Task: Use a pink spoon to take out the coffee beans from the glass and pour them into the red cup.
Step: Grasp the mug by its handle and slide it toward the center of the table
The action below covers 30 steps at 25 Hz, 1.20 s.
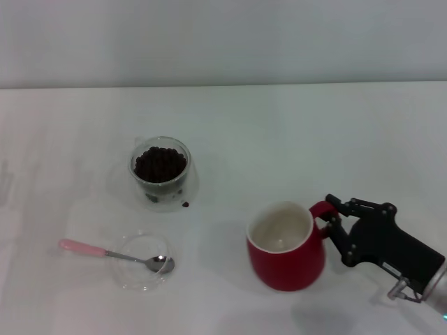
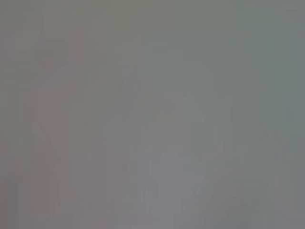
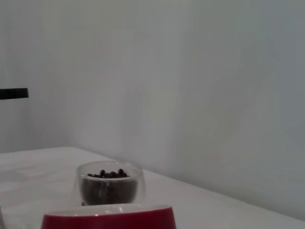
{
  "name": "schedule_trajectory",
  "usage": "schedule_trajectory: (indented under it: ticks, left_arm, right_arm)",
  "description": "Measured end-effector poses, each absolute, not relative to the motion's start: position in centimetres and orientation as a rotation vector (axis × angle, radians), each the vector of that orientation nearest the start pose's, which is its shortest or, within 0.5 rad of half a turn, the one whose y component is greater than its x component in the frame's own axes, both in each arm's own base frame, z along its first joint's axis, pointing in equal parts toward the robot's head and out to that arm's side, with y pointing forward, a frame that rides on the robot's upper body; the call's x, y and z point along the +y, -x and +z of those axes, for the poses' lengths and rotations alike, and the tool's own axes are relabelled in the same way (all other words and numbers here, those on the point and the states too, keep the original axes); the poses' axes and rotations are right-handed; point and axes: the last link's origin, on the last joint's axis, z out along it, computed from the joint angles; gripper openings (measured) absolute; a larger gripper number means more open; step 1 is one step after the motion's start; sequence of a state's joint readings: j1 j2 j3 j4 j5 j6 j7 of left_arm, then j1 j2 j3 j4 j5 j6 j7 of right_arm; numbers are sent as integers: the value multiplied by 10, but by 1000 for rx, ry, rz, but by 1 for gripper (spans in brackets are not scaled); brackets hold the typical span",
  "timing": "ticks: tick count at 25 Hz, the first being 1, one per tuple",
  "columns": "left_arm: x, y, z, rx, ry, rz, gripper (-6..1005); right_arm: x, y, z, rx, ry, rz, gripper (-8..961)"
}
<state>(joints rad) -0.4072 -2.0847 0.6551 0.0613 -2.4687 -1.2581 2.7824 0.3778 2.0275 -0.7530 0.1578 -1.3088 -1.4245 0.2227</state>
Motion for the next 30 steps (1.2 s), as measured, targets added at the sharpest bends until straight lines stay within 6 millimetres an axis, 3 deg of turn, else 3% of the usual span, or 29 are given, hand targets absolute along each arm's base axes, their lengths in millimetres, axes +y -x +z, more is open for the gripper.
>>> schedule_trajectory:
  ticks: [14,30]
  left_arm:
    - [311,365,30,-620,1405,-763,770]
    - [310,365,31,-612,1404,-766,769]
  right_arm:
    - [253,-313,-78,346,2253,720,159]
    - [254,-317,-80,337,2269,676,158]
